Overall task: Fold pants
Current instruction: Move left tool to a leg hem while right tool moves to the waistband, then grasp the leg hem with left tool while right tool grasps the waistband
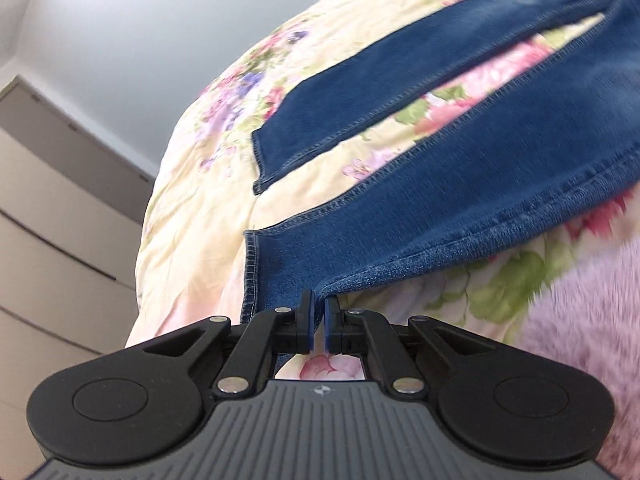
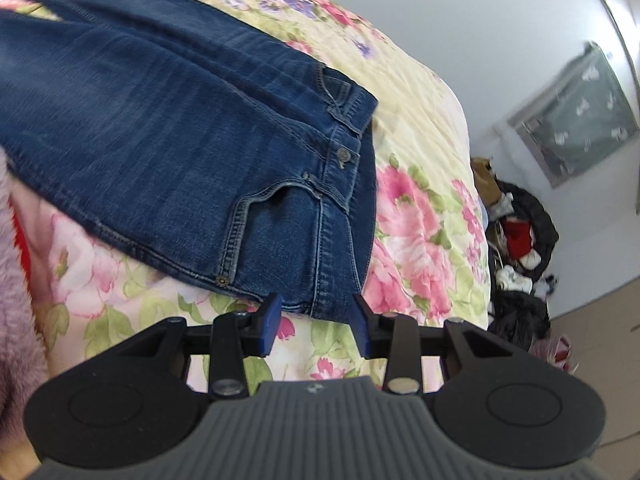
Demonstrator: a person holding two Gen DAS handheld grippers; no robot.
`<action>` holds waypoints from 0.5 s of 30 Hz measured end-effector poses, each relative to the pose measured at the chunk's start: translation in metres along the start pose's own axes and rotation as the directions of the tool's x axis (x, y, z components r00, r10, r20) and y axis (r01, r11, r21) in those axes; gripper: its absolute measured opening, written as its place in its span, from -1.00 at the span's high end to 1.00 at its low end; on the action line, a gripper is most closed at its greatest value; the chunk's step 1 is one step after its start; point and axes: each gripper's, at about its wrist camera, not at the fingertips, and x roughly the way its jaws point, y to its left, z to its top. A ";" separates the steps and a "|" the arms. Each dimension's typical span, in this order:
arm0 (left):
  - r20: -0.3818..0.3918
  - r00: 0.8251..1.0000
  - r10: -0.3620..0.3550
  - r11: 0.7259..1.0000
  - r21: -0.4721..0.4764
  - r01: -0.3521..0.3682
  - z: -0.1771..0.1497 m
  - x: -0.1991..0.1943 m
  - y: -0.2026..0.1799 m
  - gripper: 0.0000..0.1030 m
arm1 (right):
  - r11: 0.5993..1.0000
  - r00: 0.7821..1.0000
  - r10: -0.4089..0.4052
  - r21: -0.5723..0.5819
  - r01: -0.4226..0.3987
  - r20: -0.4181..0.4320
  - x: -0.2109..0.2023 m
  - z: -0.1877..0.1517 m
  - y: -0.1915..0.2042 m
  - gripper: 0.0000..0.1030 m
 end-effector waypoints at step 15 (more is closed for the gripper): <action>-0.096 0.995 0.013 0.998 -0.067 -0.019 0.000 0.003 -0.004 0.91 | 0.940 0.997 0.067 -0.339 -0.048 0.045 0.015 -0.007 0.053 0.40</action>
